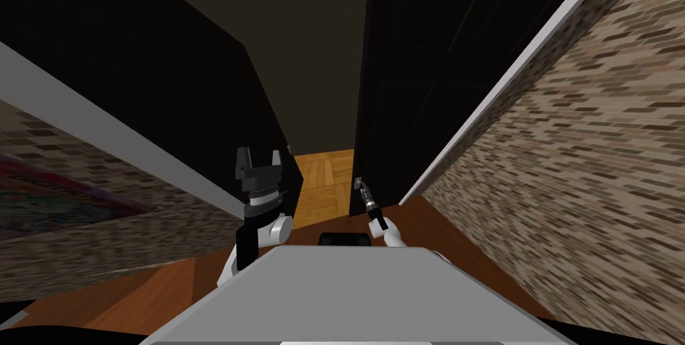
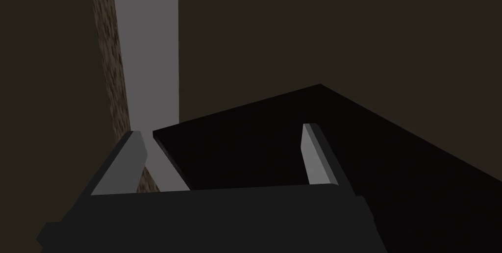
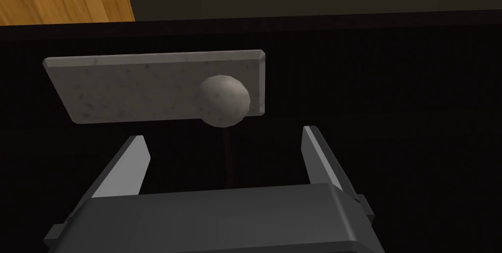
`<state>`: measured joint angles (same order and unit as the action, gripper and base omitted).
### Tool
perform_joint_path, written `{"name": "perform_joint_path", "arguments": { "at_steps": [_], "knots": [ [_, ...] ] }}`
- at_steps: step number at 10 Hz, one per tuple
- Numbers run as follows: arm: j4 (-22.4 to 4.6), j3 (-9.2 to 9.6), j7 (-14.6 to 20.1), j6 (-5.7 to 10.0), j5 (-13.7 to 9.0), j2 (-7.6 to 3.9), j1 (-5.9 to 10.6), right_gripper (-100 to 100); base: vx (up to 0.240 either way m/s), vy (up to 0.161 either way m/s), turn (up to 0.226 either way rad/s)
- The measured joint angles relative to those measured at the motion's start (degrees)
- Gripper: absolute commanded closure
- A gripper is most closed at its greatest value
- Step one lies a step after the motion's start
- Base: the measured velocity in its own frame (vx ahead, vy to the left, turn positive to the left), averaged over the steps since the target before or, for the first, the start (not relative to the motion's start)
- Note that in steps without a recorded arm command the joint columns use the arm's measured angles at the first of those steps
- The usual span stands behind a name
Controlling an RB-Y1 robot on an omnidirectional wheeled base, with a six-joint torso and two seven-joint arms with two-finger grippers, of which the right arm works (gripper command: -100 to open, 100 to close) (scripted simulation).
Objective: Push the door open
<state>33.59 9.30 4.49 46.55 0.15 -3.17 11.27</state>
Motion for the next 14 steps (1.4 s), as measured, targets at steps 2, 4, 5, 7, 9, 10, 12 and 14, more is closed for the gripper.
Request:
{"name": "perform_joint_path", "arguments": {
  "at_steps": [2, 4, 5, 7, 9, 10, 12, 14],
  "knots": [
    [-0.08, -0.23, -0.15, -0.03, -0.11, 0.40, 0.02, -100, 0.142, 0.016, 0.023],
    [-0.01, -0.21, -0.17, 0.10, -0.09, 0.44, 0.06, 100, -0.027, -0.003, -0.001],
    [-0.04, -0.24, -0.17, -0.02, -0.10, 0.39, 0.11, 100, -0.022, -0.005, 0.003],
    [-0.11, -0.25, -0.19, -0.16, -0.10, 0.37, 0.08, 100, -0.005, -0.001, 0.001],
    [-0.10, -0.23, -0.18, -0.14, -0.10, 0.39, 0.06, 100, 0.055, 0.021, -0.009],
    [-0.88, -0.42, -0.26, 0.06, -0.21, 0.36, 0.08, 100, 0.162, 0.066, -0.031],
    [-3.97, -1.24, -0.48, 1.19, -0.70, 0.23, 1.47, 100, 0.152, 0.065, -0.019],
    [-2.05, -1.44, -0.69, 0.73, -0.75, 0.02, 0.72, 100, 0.039, 0.005, 0.007]
  ]
}}
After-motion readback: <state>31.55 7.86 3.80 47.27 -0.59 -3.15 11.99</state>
